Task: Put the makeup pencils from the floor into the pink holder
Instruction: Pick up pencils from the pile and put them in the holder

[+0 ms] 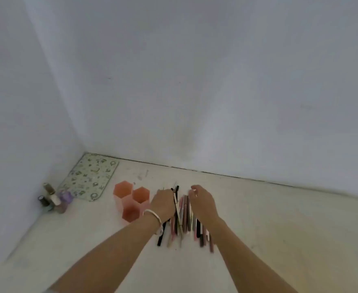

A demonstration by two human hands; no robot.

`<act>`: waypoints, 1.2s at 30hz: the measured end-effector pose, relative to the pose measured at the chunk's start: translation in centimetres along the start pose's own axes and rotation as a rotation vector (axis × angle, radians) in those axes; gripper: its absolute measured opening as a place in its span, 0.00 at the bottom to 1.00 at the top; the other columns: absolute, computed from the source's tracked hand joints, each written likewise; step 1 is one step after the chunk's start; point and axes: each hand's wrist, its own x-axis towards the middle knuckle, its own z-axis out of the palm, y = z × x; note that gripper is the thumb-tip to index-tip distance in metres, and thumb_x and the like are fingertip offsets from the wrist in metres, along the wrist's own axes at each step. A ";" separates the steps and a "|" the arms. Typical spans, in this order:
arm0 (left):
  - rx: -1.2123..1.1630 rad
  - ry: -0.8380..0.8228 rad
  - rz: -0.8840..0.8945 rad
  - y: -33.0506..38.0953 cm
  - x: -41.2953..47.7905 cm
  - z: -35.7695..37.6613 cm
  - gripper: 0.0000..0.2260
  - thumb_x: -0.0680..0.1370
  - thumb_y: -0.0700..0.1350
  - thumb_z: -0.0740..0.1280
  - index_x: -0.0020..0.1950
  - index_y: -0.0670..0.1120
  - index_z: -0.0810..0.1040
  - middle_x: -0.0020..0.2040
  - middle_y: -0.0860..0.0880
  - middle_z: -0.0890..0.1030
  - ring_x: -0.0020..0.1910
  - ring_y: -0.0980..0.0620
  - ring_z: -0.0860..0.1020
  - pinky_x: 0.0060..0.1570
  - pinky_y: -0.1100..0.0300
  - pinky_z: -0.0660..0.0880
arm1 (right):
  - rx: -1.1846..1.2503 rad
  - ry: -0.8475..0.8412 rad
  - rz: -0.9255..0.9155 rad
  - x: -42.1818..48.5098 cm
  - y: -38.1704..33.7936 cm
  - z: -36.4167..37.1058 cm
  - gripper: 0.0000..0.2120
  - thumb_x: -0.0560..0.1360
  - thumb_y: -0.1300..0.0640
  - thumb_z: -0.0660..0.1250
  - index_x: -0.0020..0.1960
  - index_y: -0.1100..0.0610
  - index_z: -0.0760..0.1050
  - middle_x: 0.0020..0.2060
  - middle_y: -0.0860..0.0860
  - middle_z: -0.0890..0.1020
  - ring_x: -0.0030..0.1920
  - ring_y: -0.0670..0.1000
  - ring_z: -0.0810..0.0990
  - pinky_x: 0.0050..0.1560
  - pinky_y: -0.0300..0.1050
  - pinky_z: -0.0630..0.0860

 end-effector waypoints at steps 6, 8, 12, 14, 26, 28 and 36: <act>0.029 0.008 -0.017 0.1 2.0 3.9 0.16 0.78 0.34 0.55 0.62 0.43 0.75 0.60 0.46 0.79 0.63 0.50 0.77 0.72 0.58 0.61 | 0.101 -0.030 0.017 2.9 2.6 0.3 0.16 0.82 0.55 0.56 0.67 0.55 0.73 0.58 0.53 0.80 0.58 0.53 0.78 0.63 0.51 0.73; 0.040 -0.001 -0.060 0.1 2.3 4.5 0.16 0.79 0.35 0.55 0.64 0.43 0.74 0.63 0.45 0.78 0.65 0.49 0.75 0.73 0.58 0.59 | 0.110 -0.030 0.000 3.7 3.1 0.5 0.15 0.82 0.56 0.56 0.67 0.56 0.74 0.57 0.53 0.80 0.57 0.53 0.78 0.62 0.50 0.74; 0.134 0.075 -0.073 0.0 2.6 5.6 0.19 0.80 0.39 0.58 0.72 0.40 0.69 0.73 0.40 0.68 0.73 0.44 0.66 0.75 0.54 0.55 | 0.107 -0.058 -0.036 4.5 3.7 1.3 0.15 0.82 0.58 0.57 0.66 0.55 0.74 0.53 0.49 0.78 0.54 0.52 0.79 0.60 0.49 0.75; 0.112 0.060 -0.102 -0.3 2.7 6.1 0.14 0.80 0.37 0.58 0.65 0.42 0.73 0.66 0.43 0.75 0.67 0.46 0.74 0.71 0.58 0.62 | 0.109 -0.066 -0.045 4.9 3.8 1.6 0.15 0.82 0.58 0.57 0.66 0.54 0.74 0.51 0.47 0.78 0.52 0.50 0.79 0.57 0.47 0.76; -0.769 0.510 -0.128 -2.7 0.3 -8.5 0.06 0.77 0.39 0.64 0.45 0.51 0.71 0.40 0.49 0.79 0.36 0.49 0.83 0.34 0.59 0.81 | -0.199 -0.160 -0.009 4.3 3.7 5.6 0.07 0.79 0.66 0.58 0.53 0.59 0.72 0.43 0.51 0.79 0.39 0.49 0.77 0.37 0.41 0.73; -0.863 0.530 -0.100 -3.1 -0.6 -9.9 0.06 0.78 0.38 0.62 0.45 0.49 0.72 0.41 0.48 0.78 0.34 0.49 0.83 0.36 0.55 0.82 | -0.262 -0.149 -0.020 3.8 3.4 6.6 0.11 0.79 0.67 0.57 0.58 0.60 0.72 0.50 0.54 0.81 0.48 0.52 0.80 0.42 0.40 0.74; -0.975 0.542 0.000 -3.3 -1.9 -10.8 0.08 0.82 0.43 0.61 0.47 0.43 0.77 0.36 0.46 0.79 0.34 0.52 0.82 0.30 0.59 0.80 | -0.188 -0.132 0.067 3.9 2.2 7.4 0.17 0.79 0.68 0.57 0.67 0.64 0.64 0.52 0.56 0.79 0.48 0.53 0.80 0.42 0.42 0.76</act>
